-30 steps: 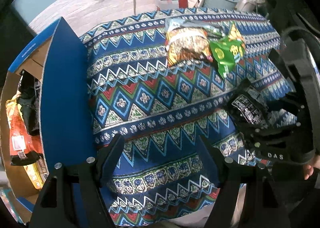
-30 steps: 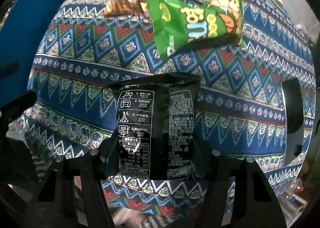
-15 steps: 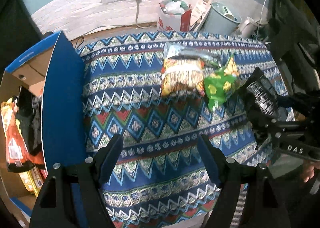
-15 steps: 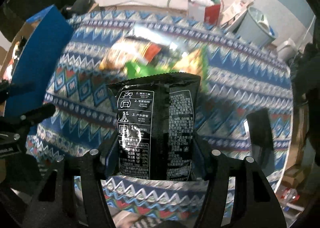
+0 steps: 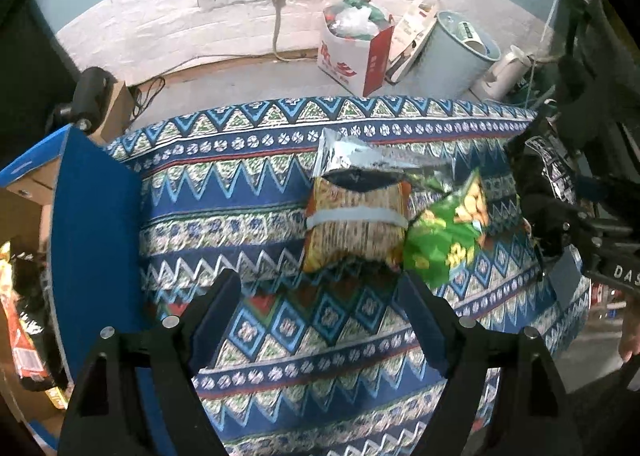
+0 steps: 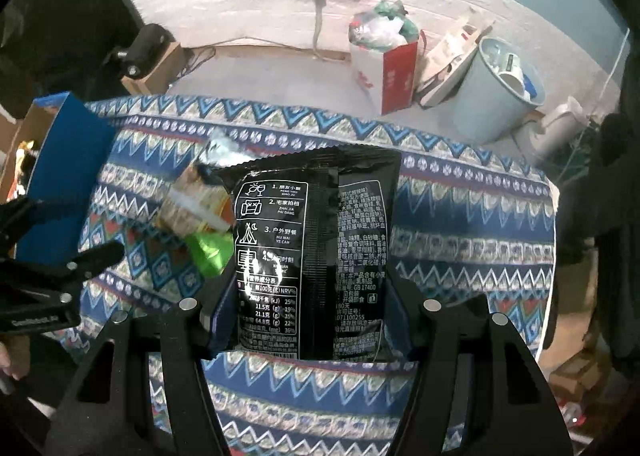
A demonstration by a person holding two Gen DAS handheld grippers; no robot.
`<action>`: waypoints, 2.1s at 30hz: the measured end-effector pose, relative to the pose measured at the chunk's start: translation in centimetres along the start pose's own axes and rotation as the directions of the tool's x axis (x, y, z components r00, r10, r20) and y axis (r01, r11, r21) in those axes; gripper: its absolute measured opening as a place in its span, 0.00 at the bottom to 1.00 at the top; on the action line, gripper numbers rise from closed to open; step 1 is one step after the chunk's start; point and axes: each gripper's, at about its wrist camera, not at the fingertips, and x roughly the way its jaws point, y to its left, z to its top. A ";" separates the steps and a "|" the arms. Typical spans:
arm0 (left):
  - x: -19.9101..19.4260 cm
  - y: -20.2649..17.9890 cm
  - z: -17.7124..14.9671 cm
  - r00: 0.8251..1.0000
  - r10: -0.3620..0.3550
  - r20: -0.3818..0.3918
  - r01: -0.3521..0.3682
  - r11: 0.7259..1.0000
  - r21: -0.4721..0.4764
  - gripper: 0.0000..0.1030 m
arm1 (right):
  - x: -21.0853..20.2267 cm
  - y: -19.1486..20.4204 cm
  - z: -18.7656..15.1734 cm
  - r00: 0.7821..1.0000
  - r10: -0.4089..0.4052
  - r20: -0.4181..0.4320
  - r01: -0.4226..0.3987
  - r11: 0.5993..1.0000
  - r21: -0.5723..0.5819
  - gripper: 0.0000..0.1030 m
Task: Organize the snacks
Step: 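Lift the black printed packet with the right tool while the left tool reaches the beige chip bag, then grasp and lift the beige chip bag with the left tool while the right tool holds the black packet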
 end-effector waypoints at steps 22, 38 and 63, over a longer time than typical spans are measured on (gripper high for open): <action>8.8 -3.8 3.1 0.994 -0.006 -0.110 0.003 1.000 -0.026 0.87 | 4.1 -3.6 -0.1 0.999 0.030 -0.041 -0.028 0.998 0.060 0.61; 5.4 -2.2 1.3 0.999 0.023 -0.028 -0.022 1.000 0.016 0.58 | 3.5 -1.3 0.4 0.999 0.037 -0.017 -0.037 0.999 -0.002 0.61; -6.6 4.1 -2.7 0.981 0.112 0.159 -0.117 0.993 0.022 0.57 | -0.6 5.4 2.6 0.994 0.067 0.086 -0.061 0.996 -0.071 0.61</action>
